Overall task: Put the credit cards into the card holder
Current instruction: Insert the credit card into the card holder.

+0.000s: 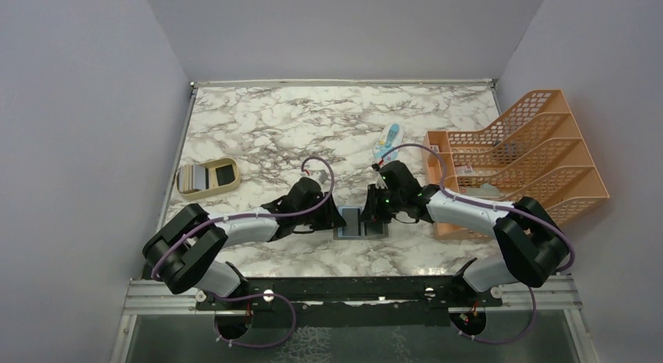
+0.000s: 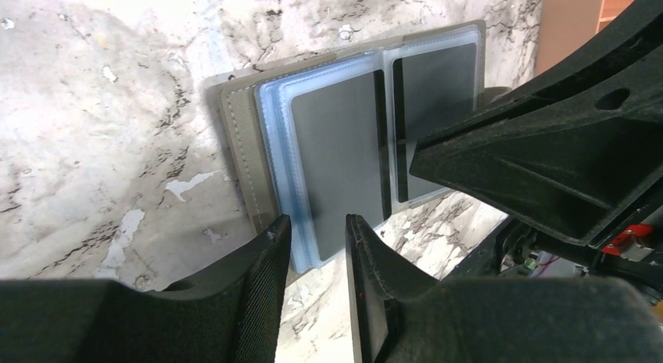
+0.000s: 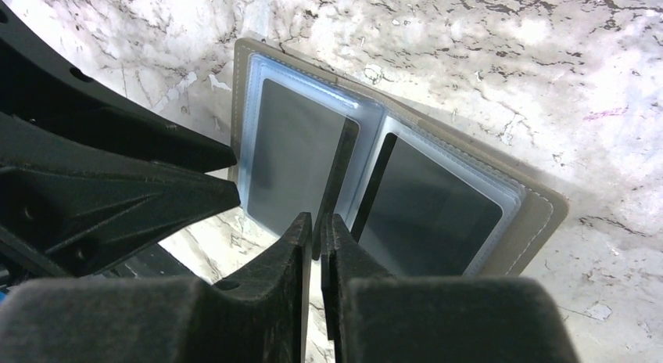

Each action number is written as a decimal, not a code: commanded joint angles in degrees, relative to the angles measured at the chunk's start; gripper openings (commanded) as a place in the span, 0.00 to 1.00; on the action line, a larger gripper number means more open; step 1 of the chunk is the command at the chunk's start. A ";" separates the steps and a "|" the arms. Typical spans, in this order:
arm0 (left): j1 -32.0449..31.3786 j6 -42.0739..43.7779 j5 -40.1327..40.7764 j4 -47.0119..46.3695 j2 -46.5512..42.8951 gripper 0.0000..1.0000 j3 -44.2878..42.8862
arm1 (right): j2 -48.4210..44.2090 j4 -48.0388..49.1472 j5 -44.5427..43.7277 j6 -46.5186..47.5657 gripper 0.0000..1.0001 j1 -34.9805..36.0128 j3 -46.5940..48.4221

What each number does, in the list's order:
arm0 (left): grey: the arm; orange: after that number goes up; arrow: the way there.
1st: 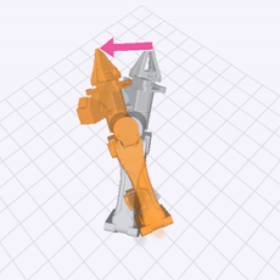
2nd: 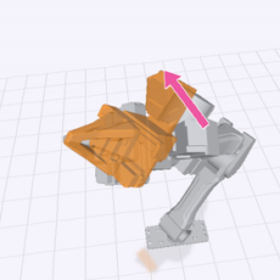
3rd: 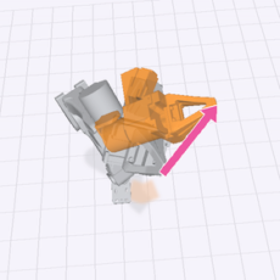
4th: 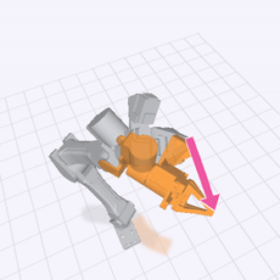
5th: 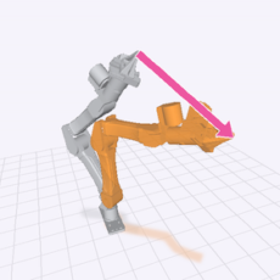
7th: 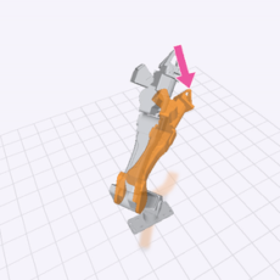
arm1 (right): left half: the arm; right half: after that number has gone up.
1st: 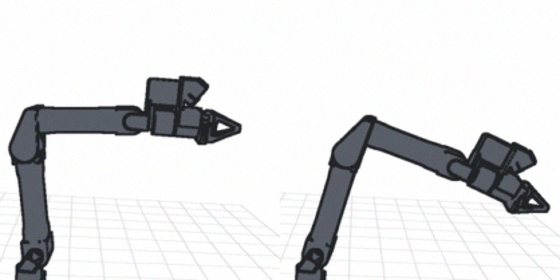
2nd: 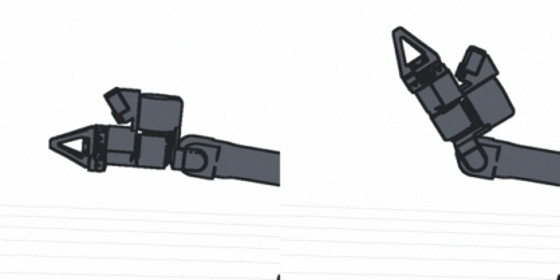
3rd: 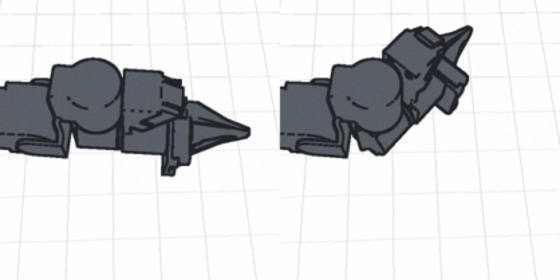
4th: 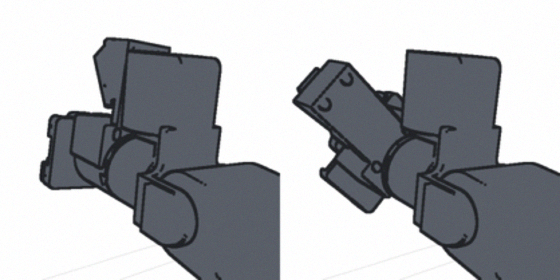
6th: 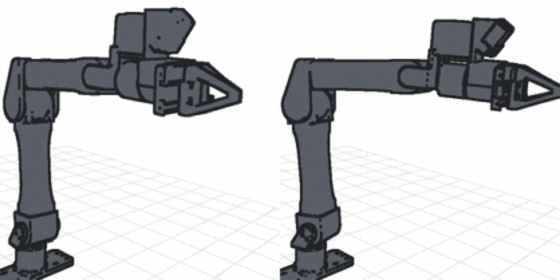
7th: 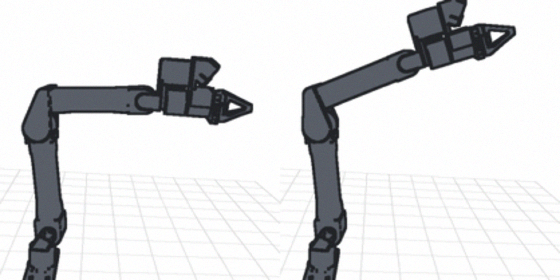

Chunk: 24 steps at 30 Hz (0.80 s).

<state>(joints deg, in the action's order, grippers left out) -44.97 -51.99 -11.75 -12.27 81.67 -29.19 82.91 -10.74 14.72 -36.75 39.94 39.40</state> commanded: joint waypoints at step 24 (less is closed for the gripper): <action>-0.11 -1.07 -1.74 -3.66 1.92 0.38 -0.41 | 2.26 1.16 -2.00 -0.47 0.04 0.40 0.32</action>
<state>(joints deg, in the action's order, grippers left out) -44.97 -53.28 -13.23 -16.56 84.77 -29.23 85.25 -10.28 13.69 -36.82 40.03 39.27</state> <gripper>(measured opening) 0.377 0.045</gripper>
